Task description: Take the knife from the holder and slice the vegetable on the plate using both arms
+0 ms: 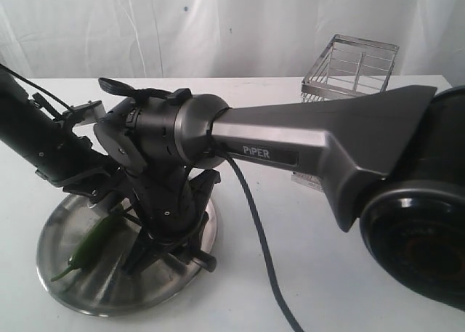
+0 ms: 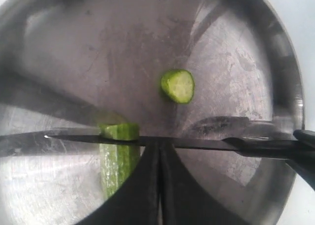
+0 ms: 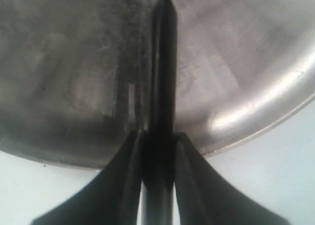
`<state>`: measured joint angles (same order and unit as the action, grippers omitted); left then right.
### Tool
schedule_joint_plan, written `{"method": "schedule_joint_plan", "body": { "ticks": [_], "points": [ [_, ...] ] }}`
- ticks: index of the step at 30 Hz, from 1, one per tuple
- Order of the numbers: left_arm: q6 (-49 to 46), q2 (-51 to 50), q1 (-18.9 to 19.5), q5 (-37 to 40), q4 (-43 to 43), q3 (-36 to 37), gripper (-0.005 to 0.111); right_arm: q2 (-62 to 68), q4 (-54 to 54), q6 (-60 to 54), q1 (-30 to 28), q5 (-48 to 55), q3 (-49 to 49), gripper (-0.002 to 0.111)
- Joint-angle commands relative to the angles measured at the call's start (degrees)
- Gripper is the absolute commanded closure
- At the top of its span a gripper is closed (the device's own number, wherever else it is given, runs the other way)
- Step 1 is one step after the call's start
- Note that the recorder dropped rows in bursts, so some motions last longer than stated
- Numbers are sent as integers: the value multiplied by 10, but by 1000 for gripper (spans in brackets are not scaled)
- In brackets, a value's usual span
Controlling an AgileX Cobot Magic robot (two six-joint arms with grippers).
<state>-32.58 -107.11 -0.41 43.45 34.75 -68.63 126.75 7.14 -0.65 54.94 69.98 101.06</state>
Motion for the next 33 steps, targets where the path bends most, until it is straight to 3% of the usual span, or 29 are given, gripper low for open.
{"method": "schedule_joint_plan", "body": {
  "ticks": [1, 7, 17, 33],
  "points": [
    [5, 4, -3, 21, 3, 0, 107, 0, 0, -6, 0, 0, 4, 107],
    [44, 8, -3, 47, -74, 0, 107, 0, 1, -6, 0, 0, 4, 107],
    [58, 27, -3, -19, -61, 0, 107, 0, 1, -7, 0, 0, 4, 107],
    [58, -6, -3, -57, -40, 0, 107, 0, 1, -7, 0, 0, 4, 107]
  ]
}}
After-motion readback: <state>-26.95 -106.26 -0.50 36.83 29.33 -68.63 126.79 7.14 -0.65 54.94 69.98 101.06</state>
